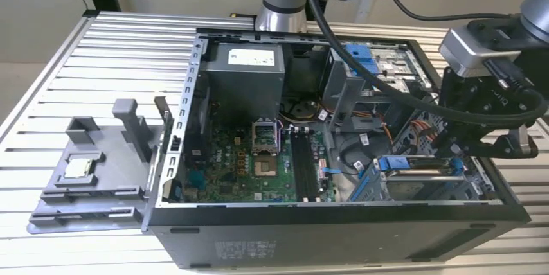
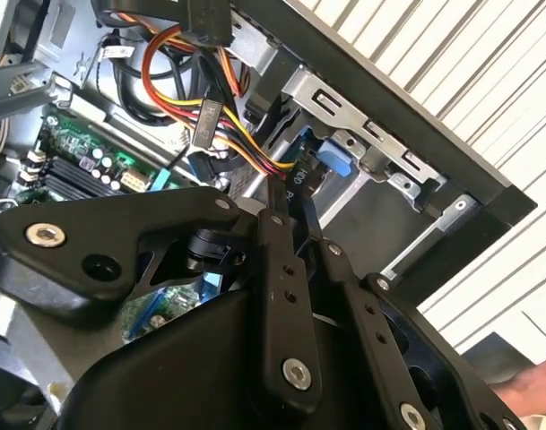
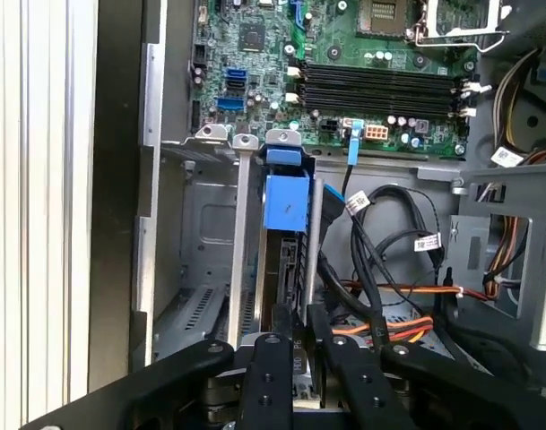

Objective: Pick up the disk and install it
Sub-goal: 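Insert the first disk wire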

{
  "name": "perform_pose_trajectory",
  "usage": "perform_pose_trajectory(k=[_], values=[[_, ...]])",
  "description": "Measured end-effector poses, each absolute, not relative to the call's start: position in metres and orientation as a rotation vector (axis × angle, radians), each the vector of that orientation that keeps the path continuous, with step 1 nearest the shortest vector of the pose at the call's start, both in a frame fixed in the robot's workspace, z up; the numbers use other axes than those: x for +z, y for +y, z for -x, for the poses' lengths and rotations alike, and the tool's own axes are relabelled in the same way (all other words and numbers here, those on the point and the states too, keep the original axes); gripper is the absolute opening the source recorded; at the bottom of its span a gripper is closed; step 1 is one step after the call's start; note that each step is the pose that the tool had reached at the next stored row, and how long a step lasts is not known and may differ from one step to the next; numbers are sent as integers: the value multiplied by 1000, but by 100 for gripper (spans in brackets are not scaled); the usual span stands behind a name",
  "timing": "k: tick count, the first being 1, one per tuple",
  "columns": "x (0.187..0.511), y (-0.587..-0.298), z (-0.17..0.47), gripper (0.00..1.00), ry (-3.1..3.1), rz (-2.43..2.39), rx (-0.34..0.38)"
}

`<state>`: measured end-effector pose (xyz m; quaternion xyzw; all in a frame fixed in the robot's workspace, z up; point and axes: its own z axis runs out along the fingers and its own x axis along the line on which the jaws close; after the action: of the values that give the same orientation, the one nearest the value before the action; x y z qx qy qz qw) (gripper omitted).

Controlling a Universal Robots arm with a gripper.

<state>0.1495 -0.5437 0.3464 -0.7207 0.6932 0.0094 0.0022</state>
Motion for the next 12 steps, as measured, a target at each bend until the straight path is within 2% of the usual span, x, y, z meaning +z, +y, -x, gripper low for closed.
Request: perform_pose_trajectory(k=[12], values=[[346, -544, -148, 0, 2223, 2206, 26]])
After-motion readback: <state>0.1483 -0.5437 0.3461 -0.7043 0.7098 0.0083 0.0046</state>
